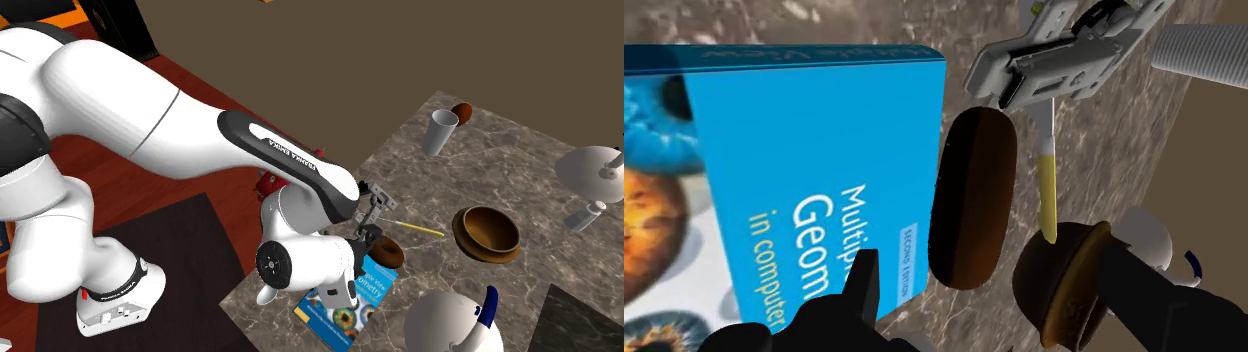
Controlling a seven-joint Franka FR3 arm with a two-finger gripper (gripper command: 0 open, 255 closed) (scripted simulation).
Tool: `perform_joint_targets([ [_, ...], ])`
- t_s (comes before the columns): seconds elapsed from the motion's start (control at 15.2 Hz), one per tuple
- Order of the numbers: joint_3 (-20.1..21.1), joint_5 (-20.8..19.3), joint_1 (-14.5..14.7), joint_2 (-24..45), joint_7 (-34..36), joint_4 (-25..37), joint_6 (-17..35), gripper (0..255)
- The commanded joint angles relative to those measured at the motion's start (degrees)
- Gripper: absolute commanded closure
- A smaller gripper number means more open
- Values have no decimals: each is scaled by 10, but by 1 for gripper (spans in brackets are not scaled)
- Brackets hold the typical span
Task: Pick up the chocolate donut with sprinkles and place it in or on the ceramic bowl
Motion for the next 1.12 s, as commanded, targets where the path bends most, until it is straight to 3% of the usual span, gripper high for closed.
perform_joint_targets([
  [0.0, 2, 25, -3, 21, -15, 15, -4, 0],
  [0.33, 10, 56, -4, 63, -30, 48, -8, 0],
  [0.79, 10, 56, -4, 63, -30, 48, -8, 0],
  [0.86, 10, 56, -4, 63, -30, 48, -8, 255],
  [1.06, 10, 55, -4, 63, -30, 48, -8, 255],
])
